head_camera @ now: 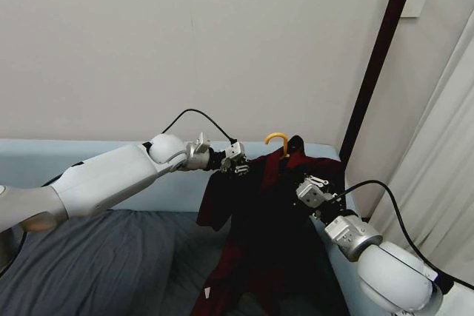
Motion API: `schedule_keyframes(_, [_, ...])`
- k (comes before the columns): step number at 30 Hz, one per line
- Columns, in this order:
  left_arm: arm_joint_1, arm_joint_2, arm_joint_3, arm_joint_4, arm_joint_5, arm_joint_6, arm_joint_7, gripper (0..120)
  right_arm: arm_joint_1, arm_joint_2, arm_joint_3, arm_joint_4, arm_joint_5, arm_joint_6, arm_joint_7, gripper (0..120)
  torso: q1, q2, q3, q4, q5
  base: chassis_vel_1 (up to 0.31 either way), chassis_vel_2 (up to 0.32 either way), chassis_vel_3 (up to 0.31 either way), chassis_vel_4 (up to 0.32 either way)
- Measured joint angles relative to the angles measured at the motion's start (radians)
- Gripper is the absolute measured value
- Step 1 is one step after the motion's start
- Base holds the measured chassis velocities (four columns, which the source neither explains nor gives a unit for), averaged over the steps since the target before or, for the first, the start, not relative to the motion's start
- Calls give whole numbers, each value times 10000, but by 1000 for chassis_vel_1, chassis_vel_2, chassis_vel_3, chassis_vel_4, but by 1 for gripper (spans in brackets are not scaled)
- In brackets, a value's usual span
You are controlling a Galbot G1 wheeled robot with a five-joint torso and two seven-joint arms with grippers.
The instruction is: Pick up the clothes from the sofa and hang them on the clothes hanger.
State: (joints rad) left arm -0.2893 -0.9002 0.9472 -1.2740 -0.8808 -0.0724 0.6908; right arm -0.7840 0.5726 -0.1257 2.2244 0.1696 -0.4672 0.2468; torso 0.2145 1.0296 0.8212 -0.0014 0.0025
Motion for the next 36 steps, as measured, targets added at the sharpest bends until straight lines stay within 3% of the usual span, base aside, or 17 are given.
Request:
schedule_keyframes(6, [116,317,-264,-143,-19,-118,96,2,-501,-293,345,312,655,-419,-9,37,0,0,0,0,1,0,0,0,0])
schedule_keyframes(12, [150,932,-450,-526,-81,-256,323,2,-1135,-844,958,1066,2376,-950,138,62,0,1,-1,-4,1,0,0,0,0])
schedule_keyframes(19, [232,2167,-687,-981,-141,-538,807,2,-1345,-1450,1406,1258,2861,-122,-541,89,-1,2,-2,4,1,0,0,0,0])
schedule_keyframes(22, [302,2396,-765,-979,-92,-692,966,2,-1245,-1696,1548,1262,3162,81,-737,97,-1,2,-1,4,-1,0,0,0,0])
schedule_keyframes(29, [461,2830,-978,-1011,58,-1057,1470,2,-811,-2478,1848,883,3491,938,-1587,100,-1,1,-1,0,1,0,0,0,0])
schedule_keyframes(36, [502,2847,-988,-1004,392,-1421,1813,2,-411,-2904,1867,127,3791,1923,-2731,100,0,1,-1,1,2,0,0,0,0])
